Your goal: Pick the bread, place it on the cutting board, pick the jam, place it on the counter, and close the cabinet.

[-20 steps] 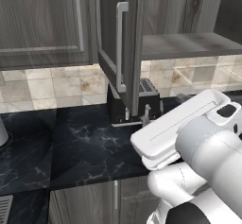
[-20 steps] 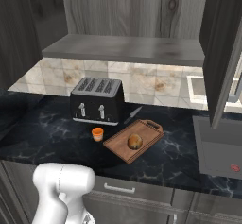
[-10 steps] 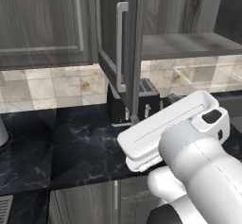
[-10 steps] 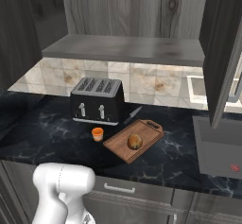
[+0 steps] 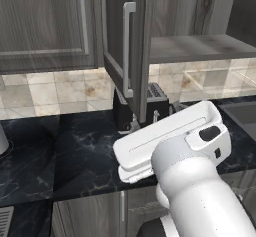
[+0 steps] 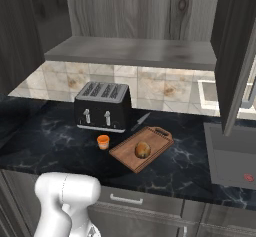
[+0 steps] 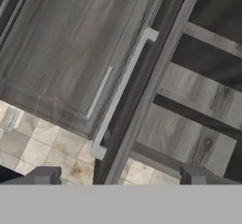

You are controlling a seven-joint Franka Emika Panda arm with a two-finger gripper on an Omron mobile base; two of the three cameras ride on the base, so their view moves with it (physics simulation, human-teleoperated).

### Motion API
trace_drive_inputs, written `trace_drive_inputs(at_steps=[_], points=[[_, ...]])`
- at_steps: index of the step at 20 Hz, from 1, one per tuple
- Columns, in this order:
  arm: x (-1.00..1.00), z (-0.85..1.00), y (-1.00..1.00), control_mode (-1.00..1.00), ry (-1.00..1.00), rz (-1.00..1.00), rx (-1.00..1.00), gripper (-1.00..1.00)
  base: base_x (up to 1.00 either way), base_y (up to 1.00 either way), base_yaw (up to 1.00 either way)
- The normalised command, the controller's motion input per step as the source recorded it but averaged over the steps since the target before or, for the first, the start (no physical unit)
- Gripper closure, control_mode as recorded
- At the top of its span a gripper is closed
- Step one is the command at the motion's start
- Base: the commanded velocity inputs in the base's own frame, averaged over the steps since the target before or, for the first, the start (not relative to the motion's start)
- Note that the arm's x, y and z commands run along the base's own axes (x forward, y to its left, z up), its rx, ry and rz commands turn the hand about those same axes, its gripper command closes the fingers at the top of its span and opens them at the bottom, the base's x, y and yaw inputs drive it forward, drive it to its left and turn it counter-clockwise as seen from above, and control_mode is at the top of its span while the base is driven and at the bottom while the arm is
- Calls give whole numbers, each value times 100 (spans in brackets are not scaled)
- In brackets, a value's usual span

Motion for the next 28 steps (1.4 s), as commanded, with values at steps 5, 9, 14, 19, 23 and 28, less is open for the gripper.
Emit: trace_drive_inputs(at_steps=[5, 9, 14, 19, 23, 28], points=[[3, -27, 4, -100, -7, -11, 0, -100, 0, 0, 0], [8, -24, 9, -100, -4, -13, 0, -100, 0, 0, 0], [9, -18, 13, -100, -2, -14, 0, -100, 0, 0, 0], [12, -19, 15, -100, -2, -13, 0, -100, 0, 0, 0], [22, -14, 14, -100, -4, -13, 0, -100, 0, 0, 0], [25, -3, 10, -100, -8, -13, 0, -100, 0, 0, 0]])
